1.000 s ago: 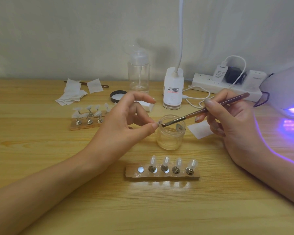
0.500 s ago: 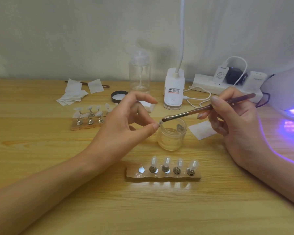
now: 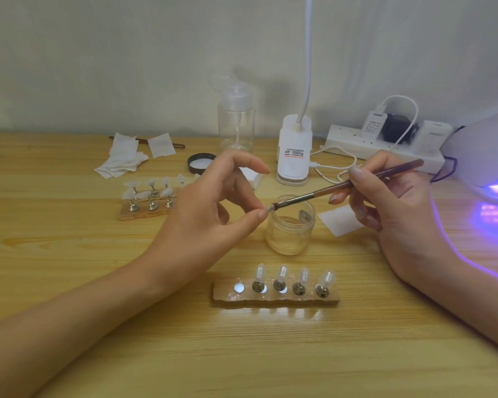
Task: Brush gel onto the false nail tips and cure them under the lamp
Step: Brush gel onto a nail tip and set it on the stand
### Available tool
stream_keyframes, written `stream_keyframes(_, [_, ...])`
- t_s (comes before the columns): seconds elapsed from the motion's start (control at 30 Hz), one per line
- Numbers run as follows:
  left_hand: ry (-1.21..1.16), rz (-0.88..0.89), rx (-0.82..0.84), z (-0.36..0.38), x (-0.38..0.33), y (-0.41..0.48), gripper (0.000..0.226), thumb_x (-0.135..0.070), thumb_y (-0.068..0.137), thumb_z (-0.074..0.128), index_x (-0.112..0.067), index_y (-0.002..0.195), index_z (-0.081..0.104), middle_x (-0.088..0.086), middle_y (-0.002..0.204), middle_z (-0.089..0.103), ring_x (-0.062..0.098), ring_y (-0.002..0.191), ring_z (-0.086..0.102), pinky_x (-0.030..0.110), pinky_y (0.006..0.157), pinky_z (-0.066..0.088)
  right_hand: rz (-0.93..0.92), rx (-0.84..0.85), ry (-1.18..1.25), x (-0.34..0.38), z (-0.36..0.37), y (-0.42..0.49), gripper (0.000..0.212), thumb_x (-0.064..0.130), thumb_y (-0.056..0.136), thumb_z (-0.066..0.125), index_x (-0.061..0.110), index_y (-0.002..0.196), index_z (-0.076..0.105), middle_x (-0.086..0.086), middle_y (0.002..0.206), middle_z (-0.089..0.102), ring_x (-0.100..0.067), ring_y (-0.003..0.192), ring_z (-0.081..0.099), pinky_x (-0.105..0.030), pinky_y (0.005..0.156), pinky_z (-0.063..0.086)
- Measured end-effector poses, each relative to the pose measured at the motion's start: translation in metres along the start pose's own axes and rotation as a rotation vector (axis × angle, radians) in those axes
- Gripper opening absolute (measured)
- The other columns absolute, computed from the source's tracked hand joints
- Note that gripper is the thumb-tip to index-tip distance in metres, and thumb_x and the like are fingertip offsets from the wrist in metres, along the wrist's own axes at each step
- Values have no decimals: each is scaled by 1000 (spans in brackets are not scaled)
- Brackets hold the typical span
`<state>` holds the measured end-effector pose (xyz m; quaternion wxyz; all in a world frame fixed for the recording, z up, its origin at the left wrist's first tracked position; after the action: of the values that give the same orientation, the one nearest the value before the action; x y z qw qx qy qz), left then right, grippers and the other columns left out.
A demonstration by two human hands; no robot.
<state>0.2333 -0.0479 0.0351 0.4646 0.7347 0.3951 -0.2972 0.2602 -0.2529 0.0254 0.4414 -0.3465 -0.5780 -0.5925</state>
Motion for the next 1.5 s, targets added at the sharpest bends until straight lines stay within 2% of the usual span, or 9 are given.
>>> stream_keyframes(0.17, [79, 65, -10, -1, -10, 0, 38, -18, 87, 69, -32, 120, 54, -11, 82, 67, 18, 91, 68, 27, 54, 42, -5, -26, 17, 0, -5, 2, 20, 28, 91, 66, 25, 75, 55, -7, 68, 71, -11, 45, 37, -13, 42, 30])
stream_keyframes(0.37, [144, 115, -10, -2, -14, -1, 42, -12, 91, 74, -33, 121, 53, -11, 86, 68, 23, 77, 62, 42, 56, 42, 5, -2, 2, -1, -1, 1, 23, 41, 84, 73, 26, 76, 57, -8, 70, 72, -12, 46, 37, -13, 43, 31])
stream_keyframes(0.47, [182, 136, -12, -2, -16, -2, 44, -6, 90, 74, -32, 120, 54, -9, 85, 69, 9, 77, 60, 37, 56, 41, 8, -26, 9, -2, -4, 2, 21, 37, 87, 70, 26, 75, 56, -8, 70, 71, -12, 46, 35, -14, 42, 30])
stream_keyframes(0.57, [217, 152, -24, -2, -19, -2, 48, -4, 89, 75, -34, 120, 53, -10, 84, 68, -5, 76, 57, 33, 56, 42, -24, 13, 33, 3, 0, 2, 22, 44, 83, 71, 30, 73, 57, -7, 70, 71, -10, 44, 36, -13, 42, 30])
stream_keyframes(0.77, [234, 166, -30, -2, -21, -3, 49, -2, 88, 76, -32, 120, 53, -9, 83, 68, -9, 75, 56, 31, 57, 42, 22, -25, 12, -3, -3, 1, 23, 42, 81, 72, 25, 76, 57, -8, 69, 71, -10, 44, 33, -13, 41, 29])
stream_keyframes(0.87, [237, 172, -30, -2, -21, -3, 49, -2, 88, 76, -32, 120, 53, -8, 83, 68, -8, 76, 57, 30, 57, 42, -19, -10, 45, 2, -2, 2, 23, 42, 84, 71, 29, 73, 56, -7, 69, 71, -8, 42, 34, -13, 42, 29])
stream_keyframes(1.1, [302, 208, -27, -1, -23, -4, 49, -5, 88, 75, -31, 122, 52, -13, 84, 68, -12, 77, 55, 9, 68, 40, 28, -14, 11, -3, -1, 1, 24, 44, 79, 70, 25, 76, 57, -8, 70, 71, -10, 45, 32, -13, 41, 29])
stream_keyframes(1.33, [319, 229, -28, 0, -23, -3, 49, -3, 87, 75, -28, 123, 53, -12, 84, 68, -13, 78, 55, 7, 68, 39, -14, 31, 26, 1, 3, 1, 22, 44, 83, 70, 28, 74, 57, -9, 72, 71, -9, 43, 32, -14, 42, 29])
stream_keyframes(1.5, [322, 244, -36, 0, -25, -4, 49, -3, 87, 75, -29, 122, 53, -12, 83, 68, -16, 76, 54, 5, 70, 39, 9, -18, 19, -3, -4, 2, 24, 40, 85, 72, 26, 74, 55, -9, 71, 71, -9, 44, 32, -14, 41, 29])
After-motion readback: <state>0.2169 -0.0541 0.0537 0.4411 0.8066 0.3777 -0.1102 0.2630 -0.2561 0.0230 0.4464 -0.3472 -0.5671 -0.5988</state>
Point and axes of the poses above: each hand's wrist, its own y-axis towards the middle knuckle, its own z-axis out of the palm, x = y × z, the point moved 10 cm from there along y, towards the middle knuckle
